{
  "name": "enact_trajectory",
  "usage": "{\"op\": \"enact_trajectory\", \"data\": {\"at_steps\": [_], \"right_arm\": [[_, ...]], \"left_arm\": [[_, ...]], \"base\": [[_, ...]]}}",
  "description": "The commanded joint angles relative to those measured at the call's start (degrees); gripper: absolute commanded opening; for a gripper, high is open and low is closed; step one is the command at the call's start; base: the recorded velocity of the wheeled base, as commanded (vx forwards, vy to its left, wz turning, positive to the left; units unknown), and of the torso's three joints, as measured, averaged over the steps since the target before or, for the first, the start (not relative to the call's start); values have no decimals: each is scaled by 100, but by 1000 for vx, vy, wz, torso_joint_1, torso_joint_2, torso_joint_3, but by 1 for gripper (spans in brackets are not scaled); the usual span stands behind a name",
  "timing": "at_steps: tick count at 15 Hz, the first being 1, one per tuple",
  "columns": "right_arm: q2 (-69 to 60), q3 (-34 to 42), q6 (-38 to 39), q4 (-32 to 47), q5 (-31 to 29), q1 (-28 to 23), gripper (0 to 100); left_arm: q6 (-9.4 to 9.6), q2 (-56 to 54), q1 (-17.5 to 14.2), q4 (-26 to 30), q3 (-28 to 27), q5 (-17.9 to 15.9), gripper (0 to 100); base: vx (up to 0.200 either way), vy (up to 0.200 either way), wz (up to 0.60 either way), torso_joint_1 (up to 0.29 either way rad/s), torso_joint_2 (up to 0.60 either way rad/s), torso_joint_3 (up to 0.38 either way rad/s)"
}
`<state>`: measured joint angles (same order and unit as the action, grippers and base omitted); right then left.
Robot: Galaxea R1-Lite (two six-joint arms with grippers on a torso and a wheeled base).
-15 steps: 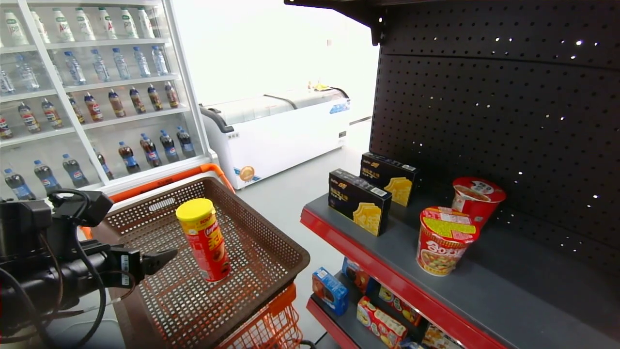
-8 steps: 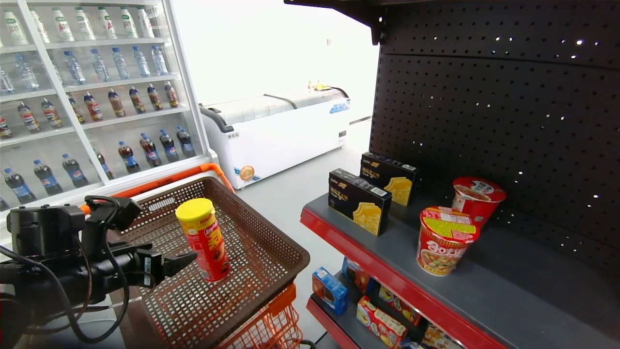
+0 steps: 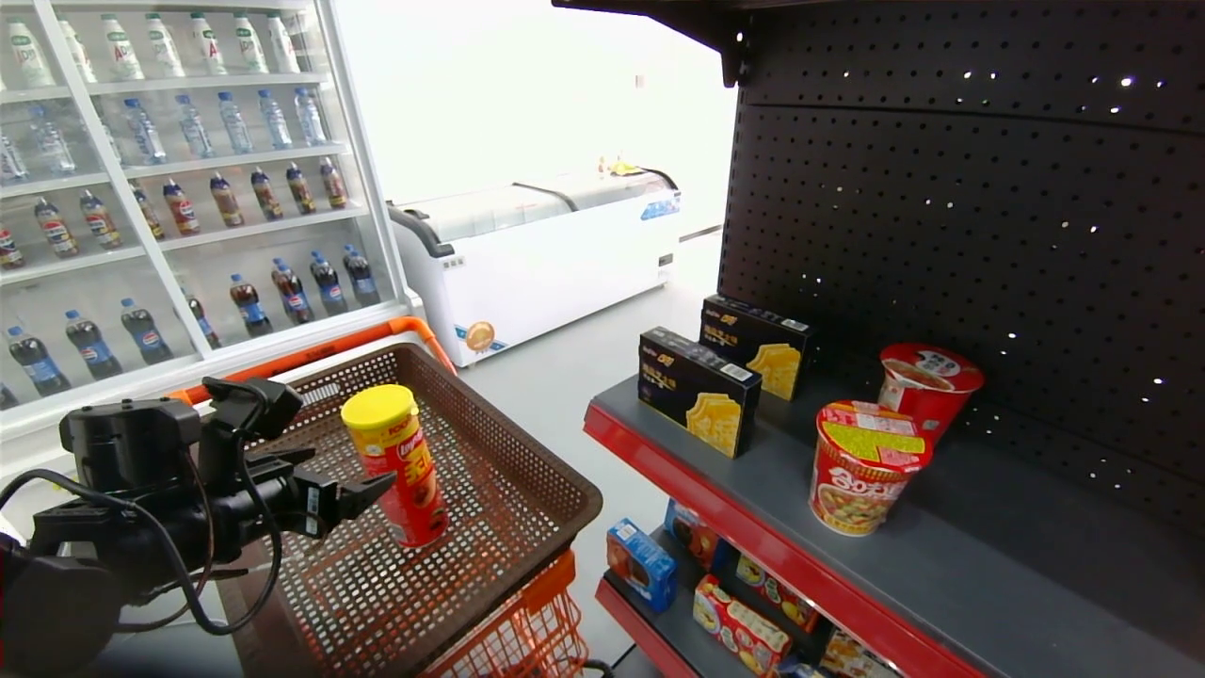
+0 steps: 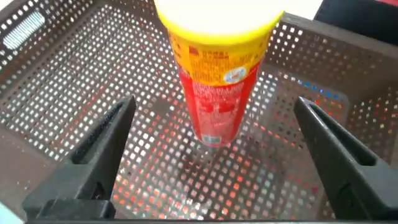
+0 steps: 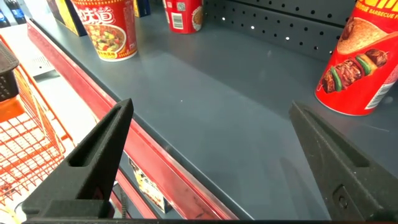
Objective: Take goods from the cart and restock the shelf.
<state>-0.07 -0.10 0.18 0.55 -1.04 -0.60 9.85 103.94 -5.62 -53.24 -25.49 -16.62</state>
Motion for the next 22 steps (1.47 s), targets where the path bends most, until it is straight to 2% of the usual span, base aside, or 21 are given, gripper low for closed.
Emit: {"op": "enact_trajectory", "data": {"at_steps": [1,3,4,5,7,10,13,15,17,22], "right_arm": [[7,1,-1,-2,-2,-2,100],[7,1,-1,-2,-2,-2,100],[7,1,-1,-2,-2,-2,100],[7,1,-1,-2,-2,-2,100],[7,1,-1,7,-11,-2,100],[7,1,-1,7,-2,-2,100],[7,-8,-1,-2,-2,-2,100],[7,1,-1,7,-2,-2,100],[7,1,-1,7,-2,-2,100],[7,1,-1,-2,-2,-2,100]], "left_arm": [[-9,232,8,-205,27,-35,100],[-36,347,8,-416,35,-35,100],[-141,399,17,-424,44,-26,100],[-159,399,17,-424,44,-26,100],[-519,496,140,-468,44,-35,100],[-862,891,360,-1338,71,-26,100],[-853,1199,369,-1752,79,27,100],[-836,1630,333,-2226,123,220,100],[-818,1691,316,-2332,220,326,100],[-800,1849,272,-2525,211,317,100]], "base": [[0,0,0,0,0,0],[0,0,0,0,0,0],[0,0,0,0,0,0],[0,0,0,0,0,0],[0,0,0,0,0,0],[0,0,0,0,0,0],[0,0,0,0,0,0],[0,0,0,0,0,0],[0,0,0,0,0,0],[0,0,0,0,0,0]]}}
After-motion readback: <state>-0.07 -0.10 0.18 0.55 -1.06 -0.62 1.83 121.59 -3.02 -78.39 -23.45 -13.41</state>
